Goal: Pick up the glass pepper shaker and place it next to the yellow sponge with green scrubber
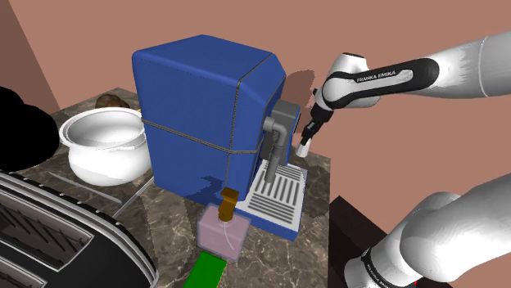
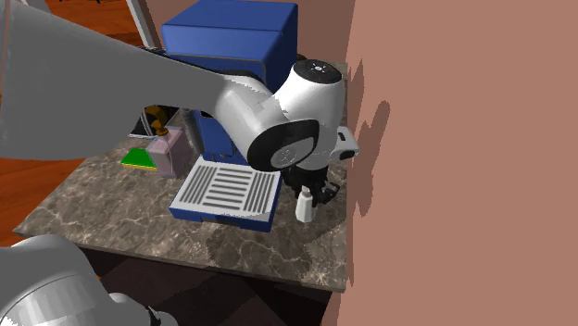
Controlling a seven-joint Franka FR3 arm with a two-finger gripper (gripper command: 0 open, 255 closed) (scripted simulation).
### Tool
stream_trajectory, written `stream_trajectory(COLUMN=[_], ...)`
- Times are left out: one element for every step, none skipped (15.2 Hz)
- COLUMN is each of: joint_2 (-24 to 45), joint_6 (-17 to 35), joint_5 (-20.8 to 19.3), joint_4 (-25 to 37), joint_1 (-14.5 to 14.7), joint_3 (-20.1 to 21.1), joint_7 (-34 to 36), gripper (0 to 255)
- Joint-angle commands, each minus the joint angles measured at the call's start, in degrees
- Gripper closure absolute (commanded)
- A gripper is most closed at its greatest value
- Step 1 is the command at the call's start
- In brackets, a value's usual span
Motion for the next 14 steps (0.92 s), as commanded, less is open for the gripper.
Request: stream_trajectory(joint_2=[-0.7, -1.1, -1.5, -1.8, -2.2, -2.5, -2.8, -3.1, -3.3, -3.6, -3.9, -4.1, -4.3, -4.5], joint_6=[-1.7, -2.5, -3.3, -4.2, -5.0, -5.8, -6.6, -7.4, -8.2, -9.1, -9.9, -10.7, -11.5, -12.3], joint_5=[-0.2, -0.3, -0.4, -0.5, -0.6, -0.6, -0.7, -0.8, -0.8, -0.9, -0.9, -1.0, -1.0, -1.0], joint_4=[0.9, 1.4, 1.9, 2.3, 2.8, 3.4, 3.9, 4.4, 5.0, 5.5, 6.1, 6.7, 7.3, 7.9], joint_1=[-0.1, -0.1, -0.2, -0.2, -0.2, -0.2, -0.2, -0.2, -0.3, -0.3, -0.3, -0.3, -0.3, -0.3], joint_3=[0.1, 0.1, 0.2, 0.3, 0.3, 0.4, 0.5, 0.5, 0.6, 0.7, 0.7, 0.8, 0.8, 0.9], joint_7=[0.1, 0.3, 0.4, 0.5, 0.6, 0.7, 0.8, 0.9, 1.0, 1.1, 1.2, 1.3, 1.3, 1.4], gripper=[255, 255, 255, 255, 255, 255, 255, 255, 255, 255, 255, 255, 255, 255])
